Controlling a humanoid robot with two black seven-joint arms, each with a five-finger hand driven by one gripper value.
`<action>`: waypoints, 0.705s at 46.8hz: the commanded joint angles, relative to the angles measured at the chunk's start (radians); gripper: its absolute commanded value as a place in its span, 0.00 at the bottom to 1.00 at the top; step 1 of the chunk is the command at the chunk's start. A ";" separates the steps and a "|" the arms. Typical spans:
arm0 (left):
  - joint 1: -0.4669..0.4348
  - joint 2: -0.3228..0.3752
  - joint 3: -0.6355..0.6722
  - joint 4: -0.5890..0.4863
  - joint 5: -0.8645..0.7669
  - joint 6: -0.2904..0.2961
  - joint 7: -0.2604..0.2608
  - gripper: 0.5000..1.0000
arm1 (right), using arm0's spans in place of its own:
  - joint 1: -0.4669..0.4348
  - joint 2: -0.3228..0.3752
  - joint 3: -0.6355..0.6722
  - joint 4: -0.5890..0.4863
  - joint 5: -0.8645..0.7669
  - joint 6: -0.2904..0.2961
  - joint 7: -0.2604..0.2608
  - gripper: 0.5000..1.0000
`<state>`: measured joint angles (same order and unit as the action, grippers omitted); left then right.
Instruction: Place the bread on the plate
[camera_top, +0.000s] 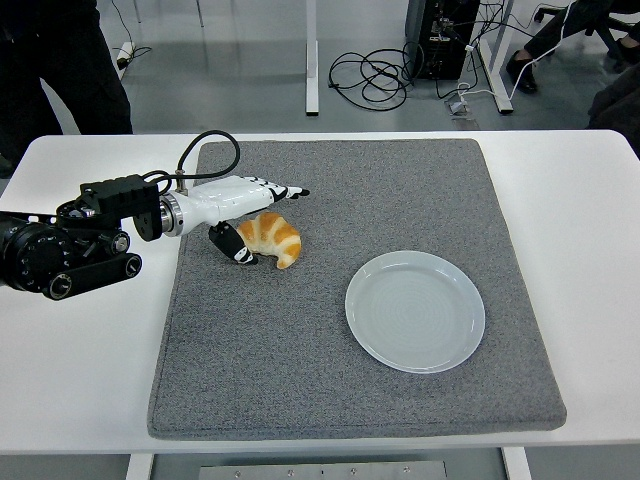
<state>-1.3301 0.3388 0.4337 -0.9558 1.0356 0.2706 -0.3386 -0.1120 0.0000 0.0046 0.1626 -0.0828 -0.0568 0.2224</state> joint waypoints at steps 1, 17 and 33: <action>0.002 -0.001 -0.001 0.000 0.000 0.001 -0.005 0.94 | 0.000 0.000 0.000 0.000 0.000 0.000 0.000 1.00; 0.040 -0.052 0.000 0.061 0.000 0.045 -0.028 0.94 | 0.000 0.000 0.000 0.000 0.000 0.000 0.000 1.00; 0.052 -0.078 -0.001 0.103 -0.002 0.076 -0.051 0.94 | 0.000 0.000 0.000 0.000 0.000 0.000 0.000 1.00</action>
<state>-1.2750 0.2623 0.4341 -0.8540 1.0348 0.3467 -0.3897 -0.1119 0.0000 0.0046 0.1626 -0.0828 -0.0568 0.2224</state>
